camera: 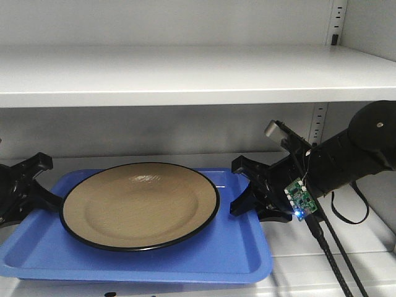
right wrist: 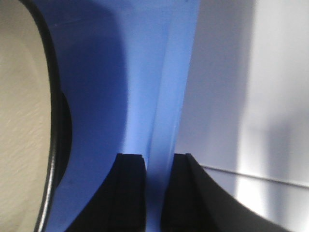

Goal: Place disk in tray to left cabinet
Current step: 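Move the held tray forward over the lower cabinet shelf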

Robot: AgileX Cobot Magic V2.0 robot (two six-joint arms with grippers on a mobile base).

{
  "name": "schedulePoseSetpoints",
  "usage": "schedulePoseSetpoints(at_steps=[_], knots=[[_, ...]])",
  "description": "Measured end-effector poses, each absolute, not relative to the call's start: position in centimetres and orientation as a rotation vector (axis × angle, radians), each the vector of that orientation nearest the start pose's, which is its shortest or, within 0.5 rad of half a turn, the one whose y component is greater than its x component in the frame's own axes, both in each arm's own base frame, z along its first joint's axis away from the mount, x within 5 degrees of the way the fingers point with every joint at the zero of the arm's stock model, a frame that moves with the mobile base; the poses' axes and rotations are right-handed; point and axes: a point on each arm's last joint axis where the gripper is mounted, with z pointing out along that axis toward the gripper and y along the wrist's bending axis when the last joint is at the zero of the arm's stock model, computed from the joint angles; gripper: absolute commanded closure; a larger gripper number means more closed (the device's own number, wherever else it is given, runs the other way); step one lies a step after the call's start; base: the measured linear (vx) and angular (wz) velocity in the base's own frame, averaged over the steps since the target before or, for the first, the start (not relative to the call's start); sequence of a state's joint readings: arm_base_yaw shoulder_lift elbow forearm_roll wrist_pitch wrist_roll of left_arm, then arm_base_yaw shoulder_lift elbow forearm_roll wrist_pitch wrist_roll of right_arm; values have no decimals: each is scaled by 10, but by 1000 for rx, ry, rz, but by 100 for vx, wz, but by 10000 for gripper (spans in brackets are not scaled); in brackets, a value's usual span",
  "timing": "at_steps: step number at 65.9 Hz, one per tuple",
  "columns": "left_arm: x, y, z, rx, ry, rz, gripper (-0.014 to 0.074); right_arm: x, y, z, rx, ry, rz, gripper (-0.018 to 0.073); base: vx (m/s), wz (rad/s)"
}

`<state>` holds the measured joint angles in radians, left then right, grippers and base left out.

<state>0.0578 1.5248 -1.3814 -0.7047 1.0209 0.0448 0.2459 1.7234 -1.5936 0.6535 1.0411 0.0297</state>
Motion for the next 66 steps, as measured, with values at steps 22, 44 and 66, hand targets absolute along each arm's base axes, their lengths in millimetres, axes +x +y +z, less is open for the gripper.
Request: schedulePoseSetpoints(at_steps=[22,44,66], knots=[[337,-32,347,-355,2425,-881,593,373,139,332,50,2509,916,559,0,0],[353,-28,328,-348,2444,-798,512,395,148,292,87,2563,923,489,0,0],[363,-27,308,-327,2497,-755,233,403,150,283,112,2546,917,275,0,0]])
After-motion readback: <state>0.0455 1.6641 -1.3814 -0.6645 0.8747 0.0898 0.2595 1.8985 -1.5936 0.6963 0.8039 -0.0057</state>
